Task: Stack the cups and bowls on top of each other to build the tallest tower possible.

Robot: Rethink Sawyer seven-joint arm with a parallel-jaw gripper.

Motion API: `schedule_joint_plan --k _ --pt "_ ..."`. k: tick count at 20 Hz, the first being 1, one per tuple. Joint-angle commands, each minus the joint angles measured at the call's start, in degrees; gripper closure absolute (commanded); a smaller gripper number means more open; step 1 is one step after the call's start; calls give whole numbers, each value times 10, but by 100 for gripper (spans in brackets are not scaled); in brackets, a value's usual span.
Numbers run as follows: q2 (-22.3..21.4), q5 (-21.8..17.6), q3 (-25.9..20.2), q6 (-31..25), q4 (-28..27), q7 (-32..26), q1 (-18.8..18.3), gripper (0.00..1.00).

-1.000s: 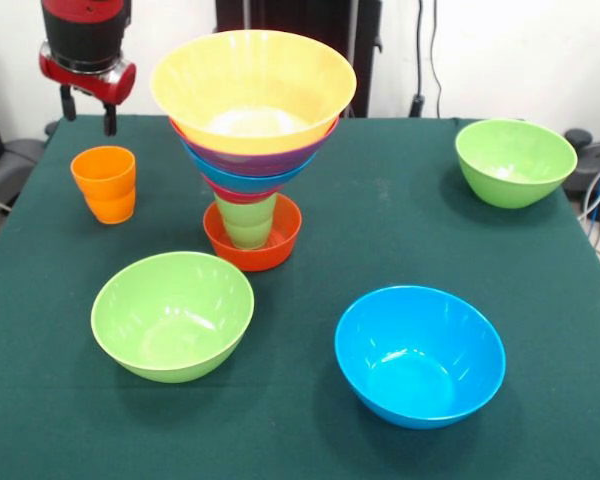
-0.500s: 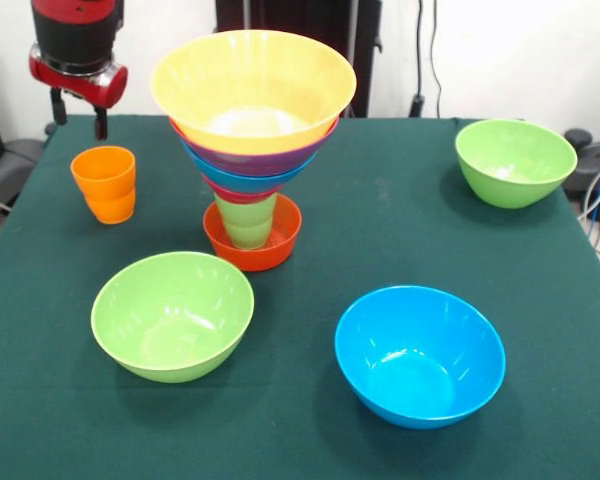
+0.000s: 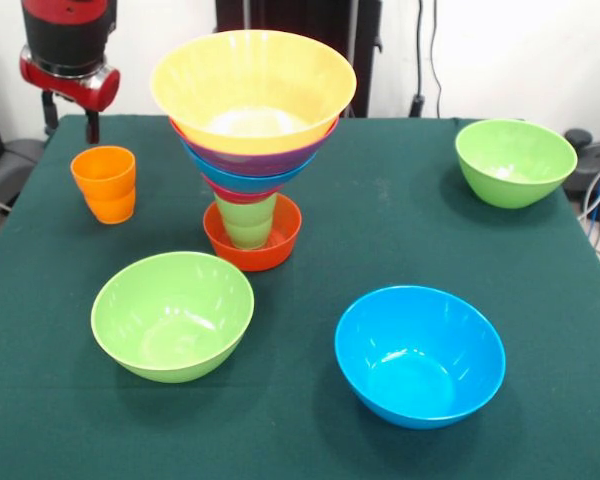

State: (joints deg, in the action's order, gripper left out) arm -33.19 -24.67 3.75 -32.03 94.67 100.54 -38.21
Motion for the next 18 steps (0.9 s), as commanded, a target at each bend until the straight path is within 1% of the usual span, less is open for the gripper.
schedule_joint_plan --k 1,5,13,18 --pt "56 20 -58 14 -33 48 24 0" --pt "76 23 -59 33 -38 54 23 0" --pt "123 23 -52 93 -47 80 29 0" --pt "140 23 -45 110 -61 80 34 0"
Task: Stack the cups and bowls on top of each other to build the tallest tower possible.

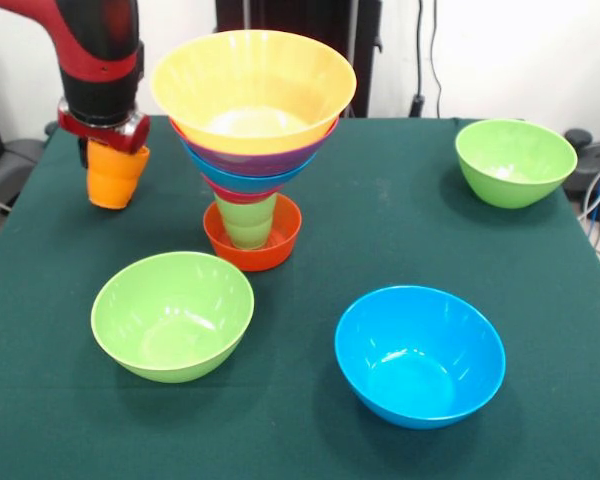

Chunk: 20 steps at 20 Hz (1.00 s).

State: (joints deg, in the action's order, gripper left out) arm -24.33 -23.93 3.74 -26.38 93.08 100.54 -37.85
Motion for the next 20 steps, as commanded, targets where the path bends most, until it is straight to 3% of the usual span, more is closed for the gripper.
schedule_joint_plan --k 1,9,10,12,17,20 --pt "55 17 -43 57 -48 82 32 0" --pt "80 8 -20 89 -81 80 54 0" --pt "81 4 -16 93 -85 78 57 100" --pt "80 -10 -14 91 -101 54 63 100" --pt "52 3 -45 95 -80 39 40 100" --pt "26 10 -60 62 -56 20 31 100"
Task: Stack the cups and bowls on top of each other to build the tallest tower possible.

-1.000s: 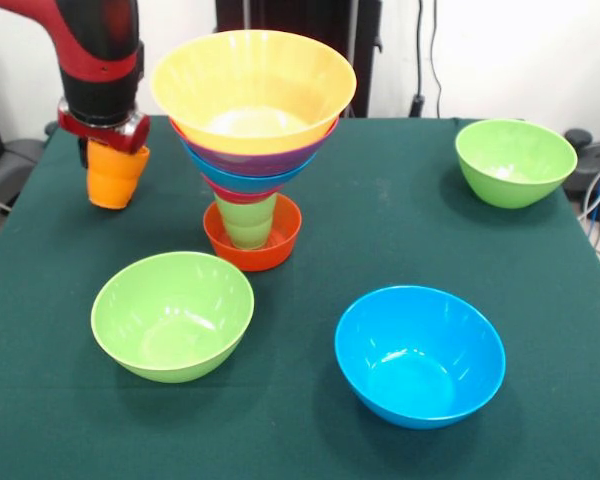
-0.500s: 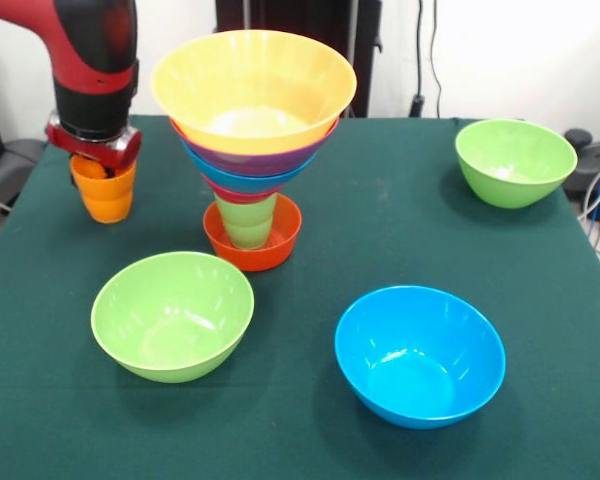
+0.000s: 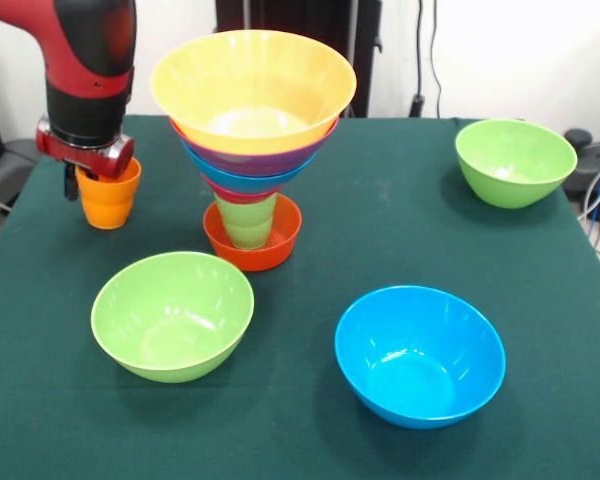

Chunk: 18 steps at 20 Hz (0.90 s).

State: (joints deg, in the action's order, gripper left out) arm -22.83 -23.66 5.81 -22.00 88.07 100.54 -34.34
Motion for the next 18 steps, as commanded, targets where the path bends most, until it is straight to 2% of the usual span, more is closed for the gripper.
schedule_joint_plan --k 1,6,12,18 --pt "2 11 -86 9 0 14 -10 100" --pt "-65 27 -111 -54 44 -19 -28 100" --pt "-107 34 -142 -96 69 -46 -47 100" --pt "-174 52 -146 -174 105 -59 -49 100"
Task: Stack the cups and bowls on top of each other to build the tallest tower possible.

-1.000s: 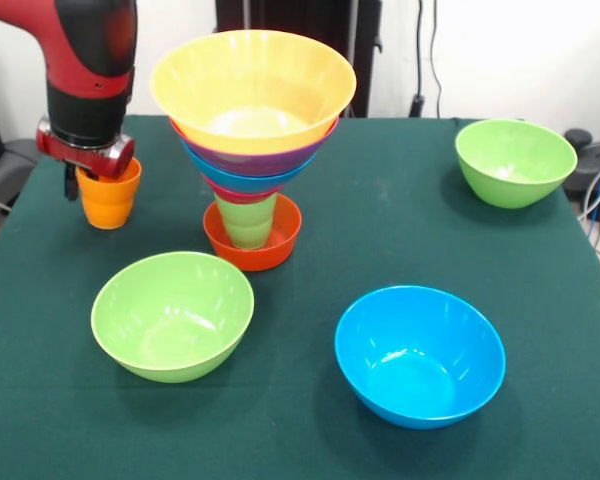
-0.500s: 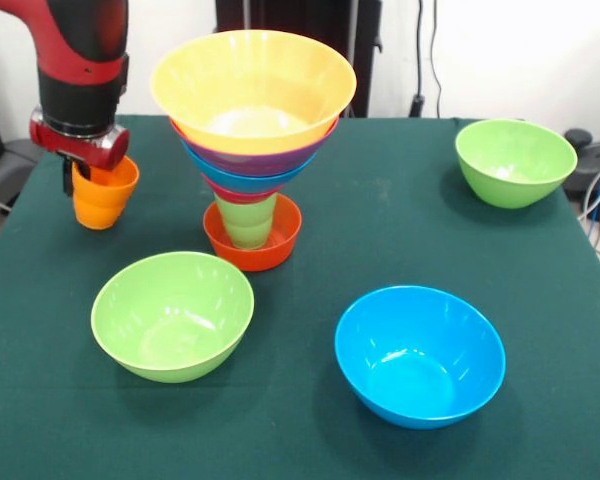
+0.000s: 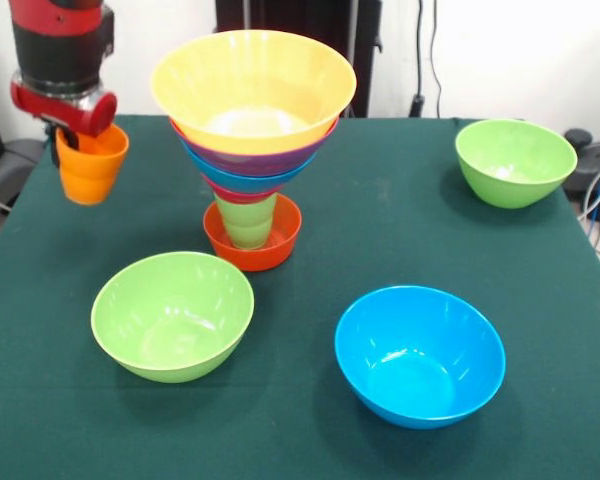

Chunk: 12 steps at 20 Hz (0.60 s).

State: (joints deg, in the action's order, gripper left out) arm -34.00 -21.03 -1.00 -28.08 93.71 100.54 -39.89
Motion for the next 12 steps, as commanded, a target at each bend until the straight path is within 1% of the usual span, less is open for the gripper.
schedule_joint_plan --k 1,4,7,12 --pt "-73 28 -80 -123 51 -63 6 100" --pt "-95 31 -90 -143 61 -73 3 100" --pt "-110 39 -108 -180 52 -93 -3 100" --pt "-147 50 -141 -218 41 -120 -12 100"
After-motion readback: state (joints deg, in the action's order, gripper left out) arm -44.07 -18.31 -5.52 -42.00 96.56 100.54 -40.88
